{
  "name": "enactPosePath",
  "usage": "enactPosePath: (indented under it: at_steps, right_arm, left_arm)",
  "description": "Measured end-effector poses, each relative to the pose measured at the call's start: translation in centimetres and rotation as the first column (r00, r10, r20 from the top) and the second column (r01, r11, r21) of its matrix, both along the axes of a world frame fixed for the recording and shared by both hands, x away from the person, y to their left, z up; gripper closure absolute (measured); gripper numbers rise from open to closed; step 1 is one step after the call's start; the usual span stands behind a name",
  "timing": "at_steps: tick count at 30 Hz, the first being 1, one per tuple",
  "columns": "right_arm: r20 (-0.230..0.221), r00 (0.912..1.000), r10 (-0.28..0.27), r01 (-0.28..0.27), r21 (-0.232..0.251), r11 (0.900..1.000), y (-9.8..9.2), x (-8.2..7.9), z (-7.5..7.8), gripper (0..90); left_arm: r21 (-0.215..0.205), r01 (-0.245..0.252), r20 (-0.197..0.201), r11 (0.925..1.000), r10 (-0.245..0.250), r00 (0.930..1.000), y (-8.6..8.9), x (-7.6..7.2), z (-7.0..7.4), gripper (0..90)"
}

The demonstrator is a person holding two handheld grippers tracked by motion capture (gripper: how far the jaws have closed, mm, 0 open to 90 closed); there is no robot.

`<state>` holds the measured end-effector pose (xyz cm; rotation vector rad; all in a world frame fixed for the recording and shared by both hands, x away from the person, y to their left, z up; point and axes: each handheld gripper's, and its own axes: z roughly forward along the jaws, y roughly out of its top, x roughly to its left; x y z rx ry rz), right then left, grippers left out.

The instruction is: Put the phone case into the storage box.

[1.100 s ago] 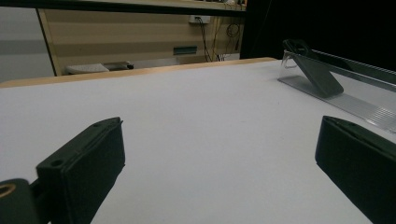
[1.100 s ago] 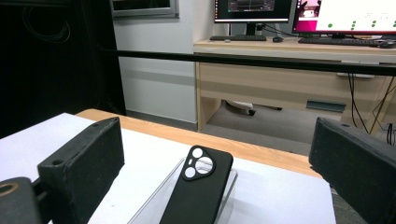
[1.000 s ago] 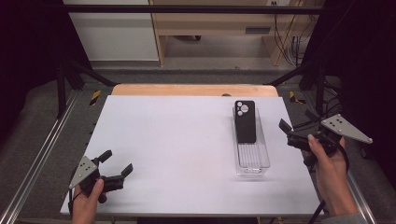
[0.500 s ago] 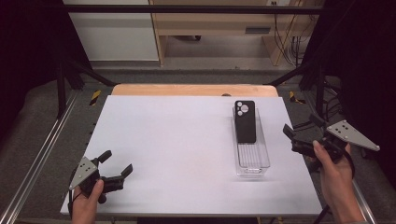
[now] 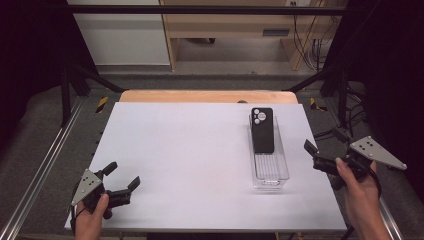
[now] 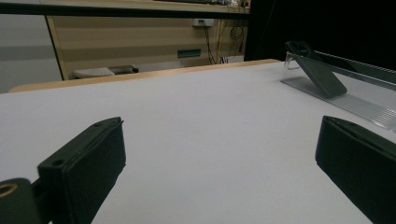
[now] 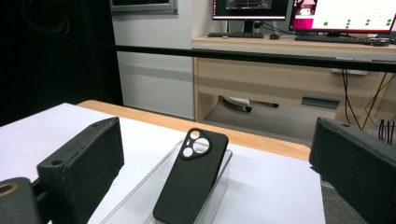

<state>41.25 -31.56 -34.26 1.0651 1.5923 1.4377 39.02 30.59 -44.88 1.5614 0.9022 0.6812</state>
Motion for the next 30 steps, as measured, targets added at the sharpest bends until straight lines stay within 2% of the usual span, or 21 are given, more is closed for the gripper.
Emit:
enactPosePath:
  at_steps: [20, 30]
  right_arm:
    - [-0.02, 0.9995, -0.025, 0.025, 0.003, 1.0, -0.9, -1.8, -2.8, 3.9]
    - [-0.046, 0.9984, -0.034, 0.035, 0.012, 0.999, -1.2, -2.4, -4.3, 4.1]
  left_arm:
    - [0.005, 0.008, 0.002, 1.0, -0.008, 1.0, 0.0, 0.0, 0.0, 1.7]
    - [0.015, 0.007, 0.004, 0.9999, -0.007, 1.0, -0.2, 0.0, 0.0, 1.7]
